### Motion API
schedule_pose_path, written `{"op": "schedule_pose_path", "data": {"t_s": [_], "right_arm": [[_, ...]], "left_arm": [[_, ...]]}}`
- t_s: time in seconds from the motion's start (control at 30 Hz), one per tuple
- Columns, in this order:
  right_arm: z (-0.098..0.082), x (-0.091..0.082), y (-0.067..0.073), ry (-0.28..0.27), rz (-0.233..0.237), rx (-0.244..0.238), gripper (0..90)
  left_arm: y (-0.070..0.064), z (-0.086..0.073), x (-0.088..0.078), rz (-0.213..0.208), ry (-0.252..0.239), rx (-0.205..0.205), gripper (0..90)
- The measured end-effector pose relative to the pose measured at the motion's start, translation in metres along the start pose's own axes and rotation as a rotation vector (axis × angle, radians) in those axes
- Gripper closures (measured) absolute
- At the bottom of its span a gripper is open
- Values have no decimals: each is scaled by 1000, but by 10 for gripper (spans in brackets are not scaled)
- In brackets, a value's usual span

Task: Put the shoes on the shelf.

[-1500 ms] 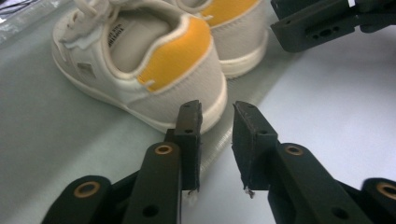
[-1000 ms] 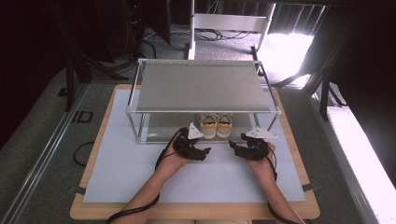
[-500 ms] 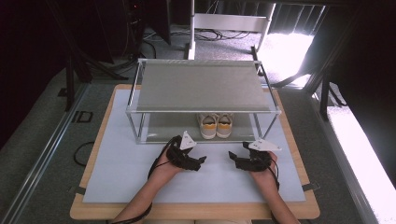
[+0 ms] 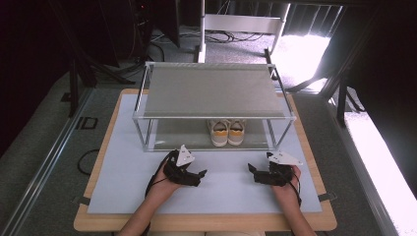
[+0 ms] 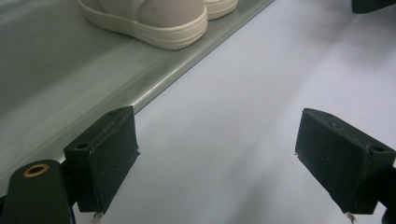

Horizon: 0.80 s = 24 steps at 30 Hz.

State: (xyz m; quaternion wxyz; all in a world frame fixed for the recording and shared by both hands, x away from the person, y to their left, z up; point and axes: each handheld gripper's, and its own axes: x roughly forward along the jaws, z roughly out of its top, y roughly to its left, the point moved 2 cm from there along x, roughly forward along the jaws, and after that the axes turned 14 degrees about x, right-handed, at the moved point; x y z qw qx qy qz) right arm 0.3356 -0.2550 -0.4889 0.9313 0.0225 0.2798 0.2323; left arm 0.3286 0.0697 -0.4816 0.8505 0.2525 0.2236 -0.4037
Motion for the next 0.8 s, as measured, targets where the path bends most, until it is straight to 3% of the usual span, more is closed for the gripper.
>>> {"op": "schedule_pose_path", "data": {"t_s": [0.17,0.4,0.53,0.7,0.8], "right_arm": [[-4,-8,-6,-13,-52,-4,122],[-4,-7,-11,3,-90,13,125],[-4,-6,-10,13,-93,8,125],[-3,-6,-15,21,-89,58,128],[-3,-4,-16,33,-81,61,134]], "left_arm": [[1,-11,-12,31,7,7,127],[6,-26,-24,67,17,-7,127],[9,-31,-29,100,-5,-20,127],[9,-38,-29,143,-16,-37,127],[9,-41,-27,141,-17,-52,127]]}}
